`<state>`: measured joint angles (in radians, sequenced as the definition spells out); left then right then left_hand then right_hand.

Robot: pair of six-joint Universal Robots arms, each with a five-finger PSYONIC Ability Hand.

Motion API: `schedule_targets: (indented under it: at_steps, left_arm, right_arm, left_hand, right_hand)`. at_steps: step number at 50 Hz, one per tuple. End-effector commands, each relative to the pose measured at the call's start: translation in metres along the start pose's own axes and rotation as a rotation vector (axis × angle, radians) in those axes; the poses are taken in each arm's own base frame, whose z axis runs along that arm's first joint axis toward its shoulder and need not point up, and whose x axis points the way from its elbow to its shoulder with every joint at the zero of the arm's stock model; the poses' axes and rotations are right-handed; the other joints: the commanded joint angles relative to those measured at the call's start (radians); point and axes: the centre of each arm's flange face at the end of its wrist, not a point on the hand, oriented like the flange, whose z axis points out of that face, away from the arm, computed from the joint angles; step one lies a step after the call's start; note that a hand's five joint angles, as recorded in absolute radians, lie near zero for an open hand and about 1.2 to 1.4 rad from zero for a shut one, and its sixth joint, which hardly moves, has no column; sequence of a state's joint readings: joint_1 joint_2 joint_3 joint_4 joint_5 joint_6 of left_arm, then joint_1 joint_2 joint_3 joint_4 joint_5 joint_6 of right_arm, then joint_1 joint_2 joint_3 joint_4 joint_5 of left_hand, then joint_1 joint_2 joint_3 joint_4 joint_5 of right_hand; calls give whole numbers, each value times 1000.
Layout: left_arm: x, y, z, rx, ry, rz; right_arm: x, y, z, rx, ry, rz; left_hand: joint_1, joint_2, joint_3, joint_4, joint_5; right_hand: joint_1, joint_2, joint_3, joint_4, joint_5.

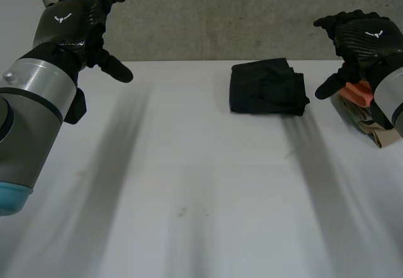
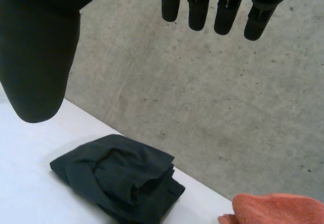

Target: Fold the laundry.

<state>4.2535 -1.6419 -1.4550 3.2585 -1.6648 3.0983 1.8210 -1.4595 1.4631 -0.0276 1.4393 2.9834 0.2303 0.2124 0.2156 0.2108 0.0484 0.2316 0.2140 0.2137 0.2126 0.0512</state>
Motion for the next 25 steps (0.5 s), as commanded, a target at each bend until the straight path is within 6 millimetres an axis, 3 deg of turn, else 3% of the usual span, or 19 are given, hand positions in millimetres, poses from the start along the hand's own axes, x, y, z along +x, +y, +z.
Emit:
schedule_targets:
  at_steps: [1,9,13,17,18,25]
  left_arm:
    - [3,3,1,-8,37,1]
    - [5,5,3,-15,90,1]
    - [5,5,4,-12,90,1]
    - [5,6,6,-4,91,3]
    - [5,7,7,-3,91,3]
    - [5,14,9,-12,89,3]
  right_arm:
    - [-3,23,14,-64,-24,-73]
    - [-8,37,29,-60,-36,-170]
    - [-9,52,55,-4,-44,-194]
    - [-15,85,94,31,-76,-225]
    - [-17,101,109,25,-86,-243]
    - [-32,151,153,29,-108,-359]
  left_hand:
    - [-52,-34,-37,-32,-45]
    - [-52,-34,-37,-32,-45]
    - [-52,-34,-37,-32,-45]
    - [-52,-34,-37,-32,-45]
    - [-52,-34,-37,-32,-45]
    - [-52,-34,-37,-32,-45]
  right_hand:
    - [-57,-40,-39,-38,-51]
    - [-57,-40,-39,-38,-51]
    - [-57,-40,-39,-38,-51]
    - [-57,-40,-39,-38,-51]
    - [-57,-40,-39,-38,-51]
    - [-57,-40,-39,-38,-51]
